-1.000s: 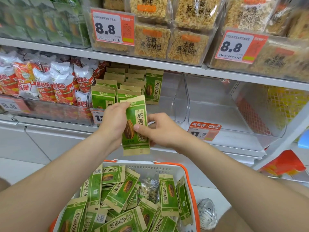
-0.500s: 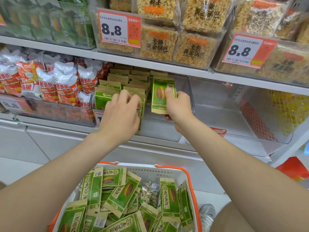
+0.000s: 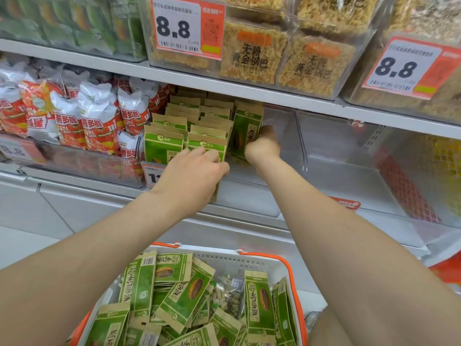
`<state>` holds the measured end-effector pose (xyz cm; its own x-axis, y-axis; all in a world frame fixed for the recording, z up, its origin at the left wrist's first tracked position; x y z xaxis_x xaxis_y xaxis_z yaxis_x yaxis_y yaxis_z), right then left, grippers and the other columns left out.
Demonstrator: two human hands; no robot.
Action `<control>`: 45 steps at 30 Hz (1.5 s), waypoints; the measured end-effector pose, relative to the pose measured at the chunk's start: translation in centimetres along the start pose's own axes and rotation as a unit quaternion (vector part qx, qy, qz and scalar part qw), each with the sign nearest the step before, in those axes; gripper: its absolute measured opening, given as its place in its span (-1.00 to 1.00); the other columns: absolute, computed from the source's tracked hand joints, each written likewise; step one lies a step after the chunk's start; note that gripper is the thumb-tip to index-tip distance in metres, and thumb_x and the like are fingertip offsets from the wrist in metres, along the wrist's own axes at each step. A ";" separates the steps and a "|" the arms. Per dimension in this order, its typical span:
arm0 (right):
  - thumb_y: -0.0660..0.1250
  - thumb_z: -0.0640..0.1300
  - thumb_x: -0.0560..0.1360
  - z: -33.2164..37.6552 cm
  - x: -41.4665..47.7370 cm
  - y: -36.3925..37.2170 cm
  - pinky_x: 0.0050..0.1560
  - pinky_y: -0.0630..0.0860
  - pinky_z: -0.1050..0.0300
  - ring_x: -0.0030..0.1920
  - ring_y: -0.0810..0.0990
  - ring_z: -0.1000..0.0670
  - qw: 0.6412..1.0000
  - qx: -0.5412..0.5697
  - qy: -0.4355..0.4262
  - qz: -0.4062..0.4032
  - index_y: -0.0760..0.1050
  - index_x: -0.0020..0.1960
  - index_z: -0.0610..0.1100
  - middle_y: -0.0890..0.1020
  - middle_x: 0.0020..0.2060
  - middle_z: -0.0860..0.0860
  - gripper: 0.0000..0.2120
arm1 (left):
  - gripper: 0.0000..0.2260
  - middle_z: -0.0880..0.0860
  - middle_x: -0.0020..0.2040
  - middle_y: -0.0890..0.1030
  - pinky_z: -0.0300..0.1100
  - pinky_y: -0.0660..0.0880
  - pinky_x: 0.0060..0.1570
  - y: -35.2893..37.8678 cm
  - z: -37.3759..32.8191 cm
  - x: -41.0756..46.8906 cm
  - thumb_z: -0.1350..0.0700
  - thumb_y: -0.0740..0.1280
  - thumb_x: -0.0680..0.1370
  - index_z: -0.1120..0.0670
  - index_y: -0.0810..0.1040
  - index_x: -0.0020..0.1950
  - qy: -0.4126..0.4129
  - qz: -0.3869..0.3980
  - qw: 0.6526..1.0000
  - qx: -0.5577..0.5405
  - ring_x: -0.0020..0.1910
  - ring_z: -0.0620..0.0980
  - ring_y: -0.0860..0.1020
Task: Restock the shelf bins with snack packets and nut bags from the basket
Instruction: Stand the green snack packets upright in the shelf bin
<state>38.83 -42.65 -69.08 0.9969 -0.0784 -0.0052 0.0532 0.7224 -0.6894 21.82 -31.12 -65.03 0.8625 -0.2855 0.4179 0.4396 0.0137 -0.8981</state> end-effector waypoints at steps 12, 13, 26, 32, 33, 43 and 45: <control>0.46 -0.24 0.53 -1.2 2.6 0.4 0.10 0.56 0.08 0.32 0.58 -0.14 0.998 -0.007 0.046 -0.043 0.36 0.40 -0.19 0.58 0.31 -0.14 -0.50 | -0.61 -0.05 0.03 0.62 -0.13 0.34 -0.26 0.3 0.3 0.4 0.28 0.50 0.48 -0.11 0.68 0.21 -0.006 0.015 1.000 0.004 -0.01 0.05 0.55; 0.47 -0.23 0.52 -1.3 2.5 0.4 0.13 0.57 0.07 0.32 0.58 -0.15 0.998 -0.012 0.053 -0.036 0.31 0.43 -0.21 0.56 0.32 -0.14 -0.45 | -0.61 -0.05 0.03 0.62 -0.14 0.33 -0.27 0.2 0.2 0.4 0.28 0.50 0.49 -0.11 0.67 0.22 -0.008 0.015 1.000 0.003 0.00 0.05 0.55; 0.37 -0.17 0.49 -1.1 -1.6 3.1 0.11 0.65 0.01 0.10 0.60 -0.14 0.983 -0.044 -0.048 0.171 0.51 0.25 -0.10 0.60 0.10 -0.10 -0.67 | -0.77 0.00 0.07 0.56 -0.07 0.51 -0.34 -0.5 0.0 -1.2 0.18 0.39 0.59 0.01 0.58 0.24 -0.034 0.000 0.999 -0.020 0.02 0.06 0.48; 0.18 -0.27 0.56 -0.8 -2.4 4.6 0.55 0.16 0.18 0.57 0.17 -0.19 0.958 -0.109 -0.116 0.238 0.59 0.38 0.04 0.33 0.52 -0.09 -0.52 | -0.79 0.01 0.12 0.53 -0.03 0.58 -0.23 -0.5 -0.4 -1.7 0.10 0.30 0.64 0.03 0.55 0.26 -0.039 0.014 0.999 -0.021 0.08 0.06 0.45; 0.17 -0.26 0.56 -0.8 -2.4 4.8 0.56 0.14 0.19 0.57 0.15 -0.19 0.955 -0.120 -0.126 0.241 0.59 0.39 0.05 0.35 0.51 -0.07 -0.51 | -0.79 0.01 0.13 0.53 -0.03 0.58 -0.23 -0.5 -0.4 -1.6 0.09 0.29 0.64 0.03 0.55 0.27 -0.039 0.015 0.999 -0.021 0.09 0.06 0.45; 0.22 -0.32 0.54 1.6 -0.8 2.9 0.46 0.24 0.28 0.29 0.42 -0.21 0.980 -0.048 -0.147 0.123 0.57 0.34 -0.17 0.20 0.35 -0.15 -0.60 | -0.81 0.01 0.11 0.52 -0.04 0.52 -0.28 0.1 -0.2 -0.4 0.04 0.26 0.65 0.02 0.54 0.24 -0.032 0.041 0.999 -0.003 0.11 0.08 0.45; 0.23 -0.31 0.53 1.5 -1.0 3.1 0.40 0.33 0.24 0.28 0.45 -0.22 0.977 -0.073 -0.155 0.126 0.53 0.36 -0.20 0.25 0.40 -0.17 -0.58 | -0.81 0.01 0.13 0.51 -0.05 0.51 -0.28 0.2 -0.3 -0.3 0.04 0.25 0.66 0.02 0.53 0.25 -0.031 0.045 0.999 0.001 0.12 0.08 0.44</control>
<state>38.05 -39.30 -70.12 0.9482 0.3173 0.0165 -0.1821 0.5852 -0.7901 21.58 -31.30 -65.38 0.9124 -0.2230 0.3432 0.3599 0.0379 -0.9322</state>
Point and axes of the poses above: each hand's wrist, its own x-axis towards the middle knuckle, its own y-axis out of the palm, z = x × y, the point moved 10 cm from there along x, towards the middle knuckle
